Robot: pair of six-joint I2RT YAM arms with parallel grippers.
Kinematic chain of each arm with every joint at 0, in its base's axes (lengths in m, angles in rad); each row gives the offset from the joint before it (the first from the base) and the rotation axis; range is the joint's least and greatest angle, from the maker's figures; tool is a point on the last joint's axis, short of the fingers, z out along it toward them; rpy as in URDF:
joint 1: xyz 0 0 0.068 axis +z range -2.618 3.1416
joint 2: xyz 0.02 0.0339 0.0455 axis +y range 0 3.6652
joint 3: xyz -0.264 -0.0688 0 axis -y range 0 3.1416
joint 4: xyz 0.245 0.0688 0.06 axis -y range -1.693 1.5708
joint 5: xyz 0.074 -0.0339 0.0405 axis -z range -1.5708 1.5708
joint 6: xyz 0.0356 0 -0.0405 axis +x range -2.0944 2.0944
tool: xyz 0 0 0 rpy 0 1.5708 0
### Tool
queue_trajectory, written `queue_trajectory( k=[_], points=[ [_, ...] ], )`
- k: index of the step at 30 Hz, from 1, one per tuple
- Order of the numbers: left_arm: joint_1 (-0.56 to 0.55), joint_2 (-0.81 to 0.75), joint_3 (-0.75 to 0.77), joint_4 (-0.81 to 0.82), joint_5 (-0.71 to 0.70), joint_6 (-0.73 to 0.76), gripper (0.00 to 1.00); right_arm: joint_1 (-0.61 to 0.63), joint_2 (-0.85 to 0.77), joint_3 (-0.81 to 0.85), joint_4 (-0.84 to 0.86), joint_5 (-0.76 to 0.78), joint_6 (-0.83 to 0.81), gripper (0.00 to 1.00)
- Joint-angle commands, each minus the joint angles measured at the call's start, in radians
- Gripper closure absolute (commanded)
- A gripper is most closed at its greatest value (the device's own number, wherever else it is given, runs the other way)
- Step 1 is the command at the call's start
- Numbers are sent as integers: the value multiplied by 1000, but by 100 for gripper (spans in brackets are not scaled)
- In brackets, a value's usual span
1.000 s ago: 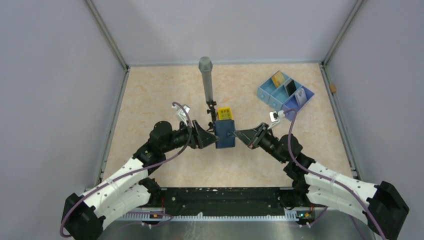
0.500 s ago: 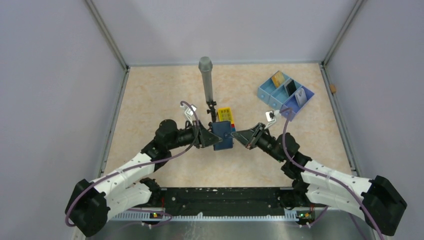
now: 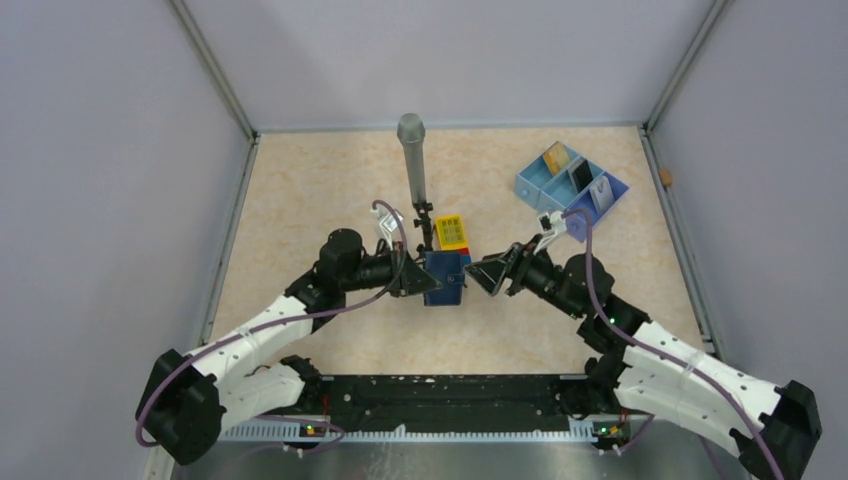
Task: Put the credit cards into the card holder
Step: Open the card holder at the center of the board.
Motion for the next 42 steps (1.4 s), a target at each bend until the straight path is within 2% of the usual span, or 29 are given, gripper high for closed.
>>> queue_trajectory(
  k=[1, 7, 10, 20, 31, 42],
  points=[
    [23, 17, 133, -195, 129, 177, 100, -29, -6, 152, -203, -134, -212, 27],
    [26, 60, 243, -427, 341, 376, 100, -29, 113, 213, -192, -458, -265, 36],
    [26, 64, 262, -483, 400, 438, 100, -29, 148, 225, -166, -543, -258, 39],
    [26, 29, 256, -491, 494, 495, 100, -31, 193, 264, -230, -599, -297, 45],
    [26, 25, 263, -479, 469, 502, 100, -30, 257, 250, -206, -718, -287, 55],
    [36, 33, 282, -489, 475, 527, 100, -4, 309, 239, -202, -782, -286, 58]
  ],
)
